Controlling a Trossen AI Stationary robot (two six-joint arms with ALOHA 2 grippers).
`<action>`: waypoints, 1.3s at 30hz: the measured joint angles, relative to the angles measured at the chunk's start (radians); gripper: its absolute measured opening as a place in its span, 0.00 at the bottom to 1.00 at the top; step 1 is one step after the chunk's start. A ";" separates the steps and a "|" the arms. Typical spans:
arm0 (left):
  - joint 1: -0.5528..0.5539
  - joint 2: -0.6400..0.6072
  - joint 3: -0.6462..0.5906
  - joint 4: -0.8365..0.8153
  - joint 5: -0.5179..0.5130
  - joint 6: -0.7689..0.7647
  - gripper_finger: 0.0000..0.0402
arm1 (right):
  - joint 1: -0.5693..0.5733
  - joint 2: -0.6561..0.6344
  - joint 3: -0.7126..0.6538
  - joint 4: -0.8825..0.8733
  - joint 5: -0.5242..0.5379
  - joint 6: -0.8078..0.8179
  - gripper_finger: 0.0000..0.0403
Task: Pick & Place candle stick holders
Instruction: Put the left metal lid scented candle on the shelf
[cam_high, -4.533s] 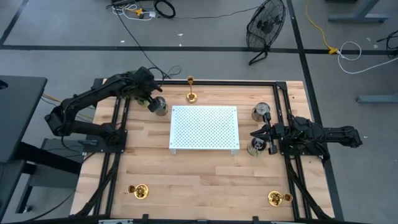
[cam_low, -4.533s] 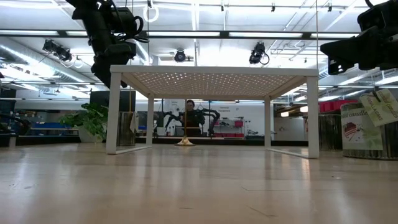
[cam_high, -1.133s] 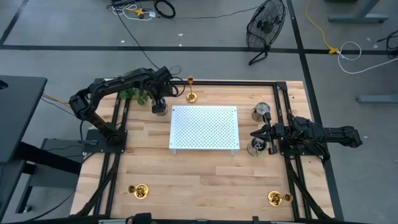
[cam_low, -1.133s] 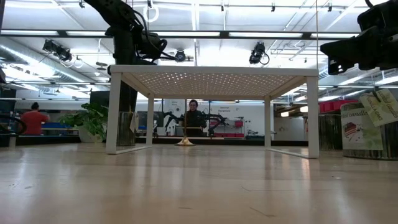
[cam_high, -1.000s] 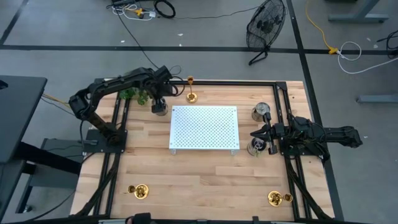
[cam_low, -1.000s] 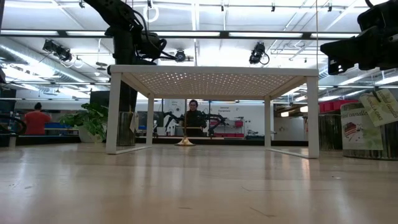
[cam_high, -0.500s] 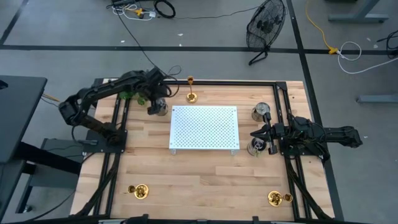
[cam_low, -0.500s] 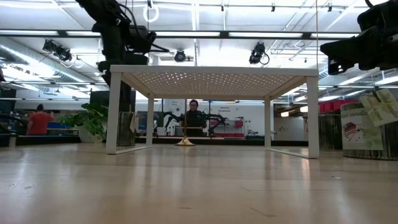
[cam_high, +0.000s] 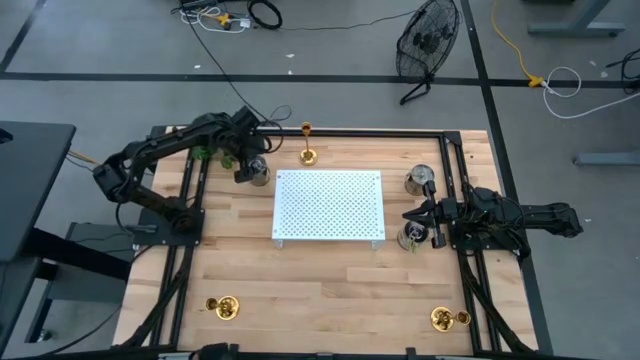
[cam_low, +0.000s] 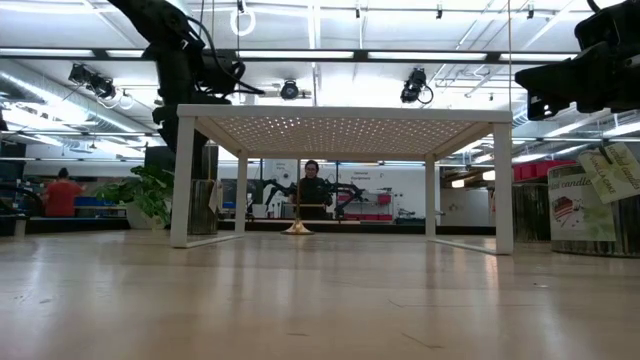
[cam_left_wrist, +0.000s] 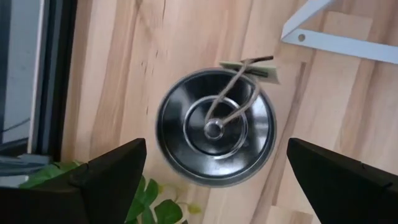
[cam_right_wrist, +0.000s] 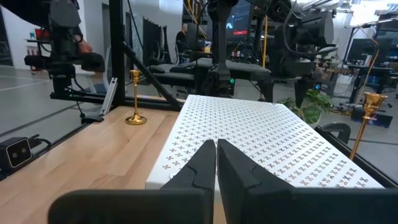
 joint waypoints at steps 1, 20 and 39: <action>0.003 0.003 0.000 0.000 0.010 0.000 0.99 | 0.000 0.000 0.000 0.000 0.000 0.000 0.05; 0.002 0.093 0.000 0.051 0.012 0.036 0.99 | 0.000 0.000 0.000 0.000 0.000 0.000 0.05; 0.008 0.149 0.000 0.052 0.019 0.027 0.99 | 0.000 0.000 0.000 0.000 0.000 0.000 0.05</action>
